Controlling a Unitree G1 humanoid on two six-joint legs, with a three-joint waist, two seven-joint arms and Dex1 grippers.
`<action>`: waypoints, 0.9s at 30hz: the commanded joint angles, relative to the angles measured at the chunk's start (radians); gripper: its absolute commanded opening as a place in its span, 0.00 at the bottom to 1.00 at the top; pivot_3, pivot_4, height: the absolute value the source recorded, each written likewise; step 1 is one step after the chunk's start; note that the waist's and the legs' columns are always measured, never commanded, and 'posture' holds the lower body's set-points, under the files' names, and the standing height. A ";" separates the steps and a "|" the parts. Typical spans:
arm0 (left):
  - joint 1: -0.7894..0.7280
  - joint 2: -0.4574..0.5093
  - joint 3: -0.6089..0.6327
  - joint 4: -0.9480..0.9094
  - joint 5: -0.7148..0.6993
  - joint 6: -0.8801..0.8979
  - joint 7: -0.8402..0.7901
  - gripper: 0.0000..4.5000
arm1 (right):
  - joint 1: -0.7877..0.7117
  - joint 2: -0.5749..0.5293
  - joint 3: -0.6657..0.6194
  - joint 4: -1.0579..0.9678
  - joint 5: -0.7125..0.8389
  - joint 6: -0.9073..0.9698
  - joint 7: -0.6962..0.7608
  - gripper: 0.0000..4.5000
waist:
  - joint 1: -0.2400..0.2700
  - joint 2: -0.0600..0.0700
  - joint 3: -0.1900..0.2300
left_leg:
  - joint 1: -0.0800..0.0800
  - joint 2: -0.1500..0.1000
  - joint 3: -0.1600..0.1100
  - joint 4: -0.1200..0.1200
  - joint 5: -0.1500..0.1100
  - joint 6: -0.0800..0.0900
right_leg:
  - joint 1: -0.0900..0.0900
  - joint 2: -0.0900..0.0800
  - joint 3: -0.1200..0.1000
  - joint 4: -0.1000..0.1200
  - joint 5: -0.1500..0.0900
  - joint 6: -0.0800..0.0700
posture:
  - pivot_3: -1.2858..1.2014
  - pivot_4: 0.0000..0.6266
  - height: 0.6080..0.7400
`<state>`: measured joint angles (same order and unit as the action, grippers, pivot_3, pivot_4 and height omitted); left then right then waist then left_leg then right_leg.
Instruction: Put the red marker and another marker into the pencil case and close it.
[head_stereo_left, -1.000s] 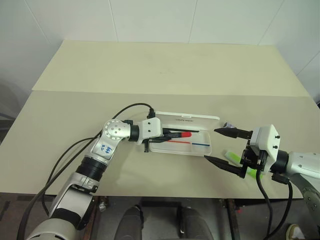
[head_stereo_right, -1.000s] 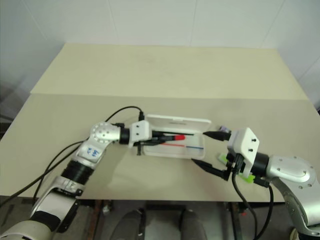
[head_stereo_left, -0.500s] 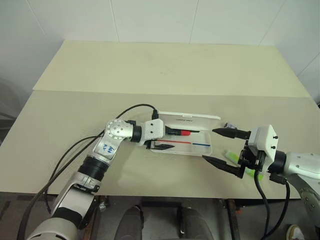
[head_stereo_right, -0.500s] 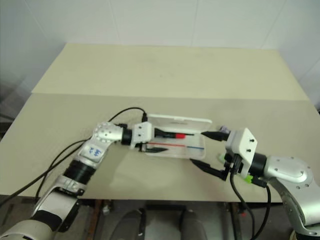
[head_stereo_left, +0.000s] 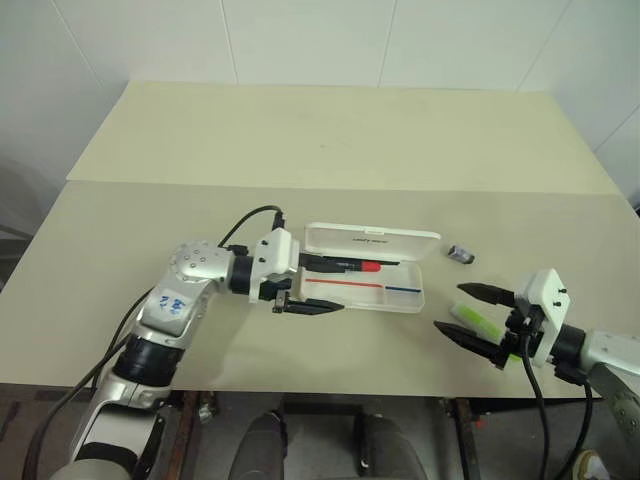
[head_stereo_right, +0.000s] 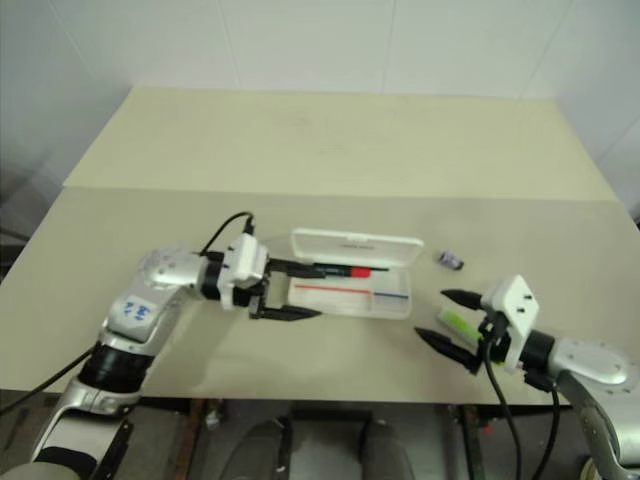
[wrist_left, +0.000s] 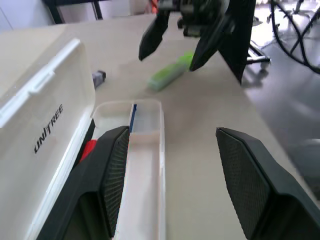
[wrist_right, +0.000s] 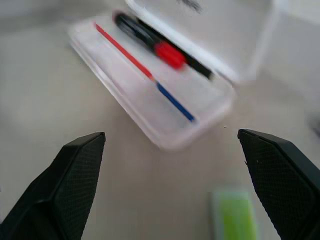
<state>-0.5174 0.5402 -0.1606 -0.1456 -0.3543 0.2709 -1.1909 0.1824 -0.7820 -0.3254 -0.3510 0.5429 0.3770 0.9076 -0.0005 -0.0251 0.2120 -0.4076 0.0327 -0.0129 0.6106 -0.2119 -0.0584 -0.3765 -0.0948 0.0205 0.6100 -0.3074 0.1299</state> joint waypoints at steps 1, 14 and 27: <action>0.042 0.050 0.055 -0.107 -0.056 0.040 0.006 0.66 | 0.042 -0.013 -0.067 0.046 -0.037 -0.056 0.016 1.00 | 0.000 0.000 0.000 | 0.000 0.000 0.000 0.000 0.000 0.000 | 0.000 0.000 0.000 0.000 0.000 0.000 | 0.52 0.24 1.00; 0.037 0.100 0.108 -0.152 -0.100 0.084 0.048 0.66 | 0.009 -0.009 -0.028 0.233 -0.111 -0.145 0.067 1.00 | -0.004 0.000 0.000 | 0.003 0.000 0.008 0.002 0.001 0.001 | 0.000 0.000 0.010 -0.001 -0.006 -0.012 | 0.52 0.24 1.00; 0.034 0.149 0.131 -0.153 -0.123 0.088 0.025 0.67 | -0.086 -0.002 0.063 0.362 -0.144 -0.167 0.133 0.62 | -0.004 0.000 0.000 | 0.004 0.000 0.010 0.001 0.000 0.002 | 0.000 0.001 0.012 -0.001 -0.005 -0.009 | 0.52 0.24 1.00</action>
<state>-0.4676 0.6744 -0.0668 -0.2654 -0.4530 0.3643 -1.1602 0.0848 -0.7749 -0.2771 0.0108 0.3949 0.2145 1.0137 -0.0044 -0.0254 0.2121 -0.4038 0.0327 -0.0032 0.6118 -0.2117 -0.0564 -0.3770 -0.0940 0.0327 0.6092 -0.3121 0.1206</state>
